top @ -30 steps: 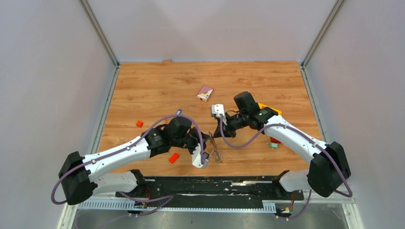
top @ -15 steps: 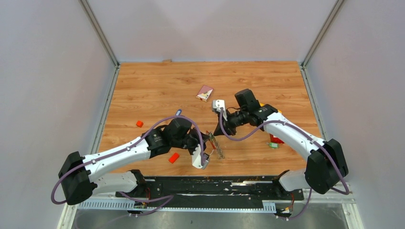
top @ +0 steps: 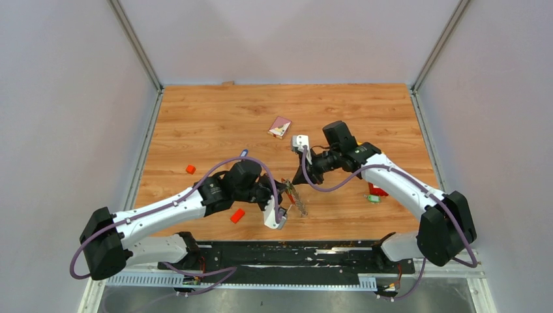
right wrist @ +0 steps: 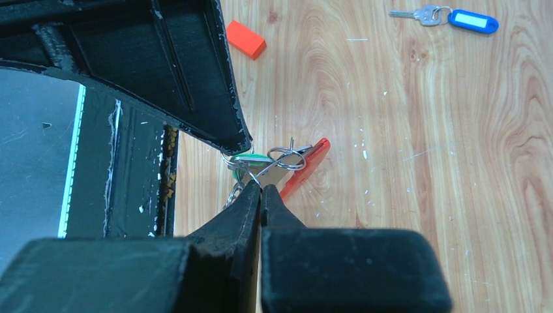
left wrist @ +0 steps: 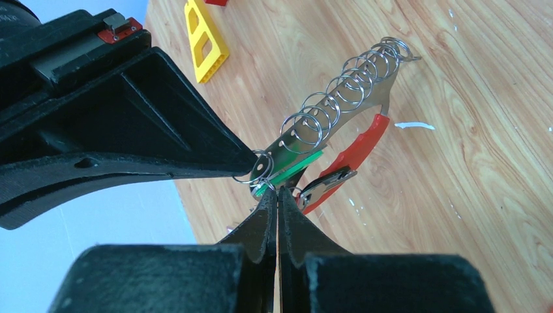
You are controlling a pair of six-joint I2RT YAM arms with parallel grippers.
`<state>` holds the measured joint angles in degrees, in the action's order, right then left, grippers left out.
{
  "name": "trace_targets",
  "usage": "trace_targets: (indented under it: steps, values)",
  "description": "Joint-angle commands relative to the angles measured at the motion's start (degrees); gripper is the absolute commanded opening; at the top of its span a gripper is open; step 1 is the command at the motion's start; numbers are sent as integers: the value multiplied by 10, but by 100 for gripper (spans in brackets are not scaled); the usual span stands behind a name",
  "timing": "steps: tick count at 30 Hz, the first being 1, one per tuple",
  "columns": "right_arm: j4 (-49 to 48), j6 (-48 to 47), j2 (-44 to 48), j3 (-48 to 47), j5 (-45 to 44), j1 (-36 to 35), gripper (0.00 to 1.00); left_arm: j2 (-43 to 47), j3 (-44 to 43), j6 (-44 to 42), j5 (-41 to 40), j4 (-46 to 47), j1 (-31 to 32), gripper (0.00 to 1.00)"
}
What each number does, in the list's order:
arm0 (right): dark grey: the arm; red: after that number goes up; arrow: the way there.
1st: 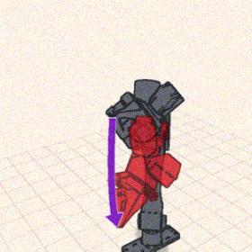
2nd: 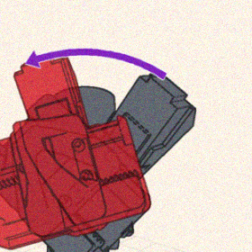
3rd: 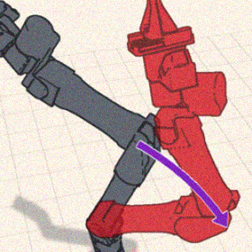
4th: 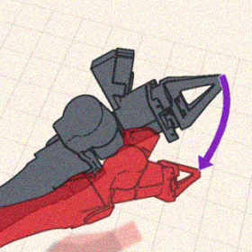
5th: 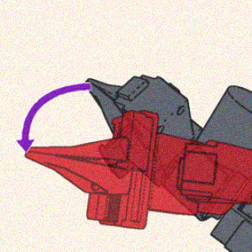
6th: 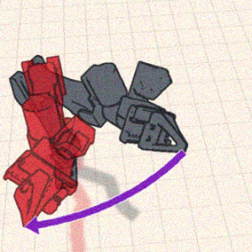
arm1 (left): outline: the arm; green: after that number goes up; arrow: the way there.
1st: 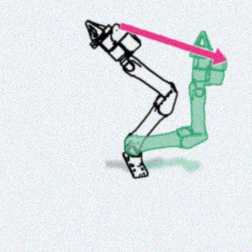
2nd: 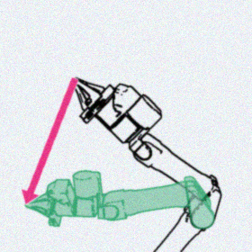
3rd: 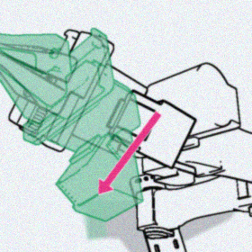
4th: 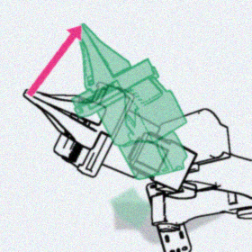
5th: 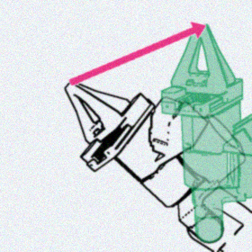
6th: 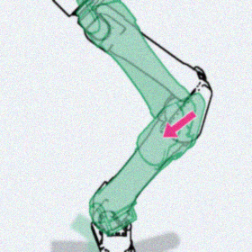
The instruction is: Put the keys on the keyring
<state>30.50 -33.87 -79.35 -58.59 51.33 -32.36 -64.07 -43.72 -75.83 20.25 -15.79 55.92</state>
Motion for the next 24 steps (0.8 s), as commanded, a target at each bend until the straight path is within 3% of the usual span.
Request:
trace_targets:
  steps: [1,8,24]
  values:
    - [-74,-11,45,0,0,15,0,11,15,46,29,0,11,0]
    - [-104,30,65,8,7,33,0,20,41,88,48,63,-7,0]
    - [-214,176,104,41,-26,66,0,1,82,218,13,242,-27,0]
